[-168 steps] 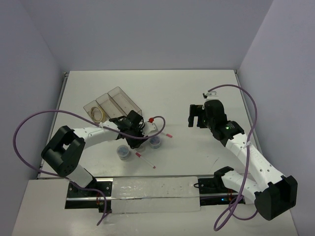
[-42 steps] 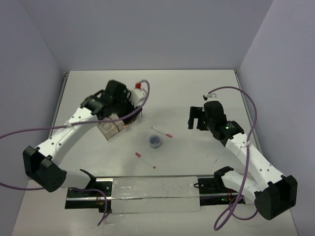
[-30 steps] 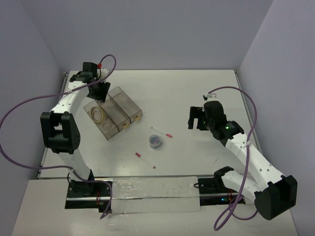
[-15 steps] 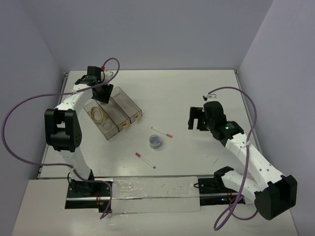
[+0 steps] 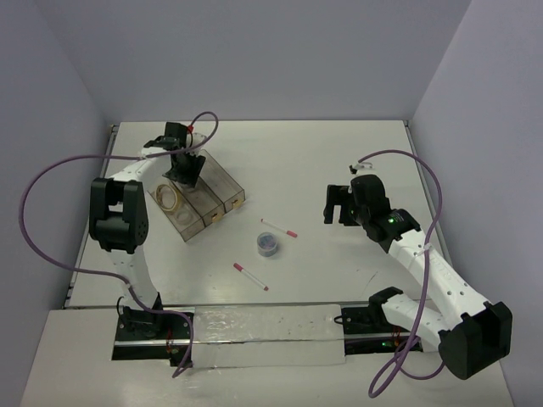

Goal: Sort the stationery into containers
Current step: Place the storage box in the storage box, then pick up the storage box at the center of the board, then place the storage box in the storage box.

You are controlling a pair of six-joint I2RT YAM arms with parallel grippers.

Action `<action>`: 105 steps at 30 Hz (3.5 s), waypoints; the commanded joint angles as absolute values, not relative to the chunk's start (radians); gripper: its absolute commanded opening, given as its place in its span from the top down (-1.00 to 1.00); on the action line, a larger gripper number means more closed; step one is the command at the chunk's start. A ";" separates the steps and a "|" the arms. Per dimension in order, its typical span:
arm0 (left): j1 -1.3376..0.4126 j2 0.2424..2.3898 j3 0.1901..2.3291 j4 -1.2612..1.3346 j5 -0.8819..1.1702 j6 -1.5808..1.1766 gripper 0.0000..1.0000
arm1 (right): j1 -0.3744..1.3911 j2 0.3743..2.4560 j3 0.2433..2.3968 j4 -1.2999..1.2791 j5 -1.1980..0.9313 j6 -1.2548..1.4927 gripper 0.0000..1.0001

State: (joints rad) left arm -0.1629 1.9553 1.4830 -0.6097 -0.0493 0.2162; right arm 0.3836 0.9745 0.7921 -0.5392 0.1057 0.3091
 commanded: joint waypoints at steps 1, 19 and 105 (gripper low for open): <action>-0.172 1.957 1.521 -0.595 -0.084 0.190 0.00 | 0.390 0.947 0.790 -0.511 0.066 0.289 -1.00; -0.171 1.875 1.567 -0.674 -0.075 0.153 -0.59 | 0.709 1.075 0.877 -0.486 -0.002 0.198 -1.00; 0.204 1.152 1.099 -0.687 0.151 0.144 -0.69 | 0.968 2.400 2.347 -0.633 0.080 0.119 -0.29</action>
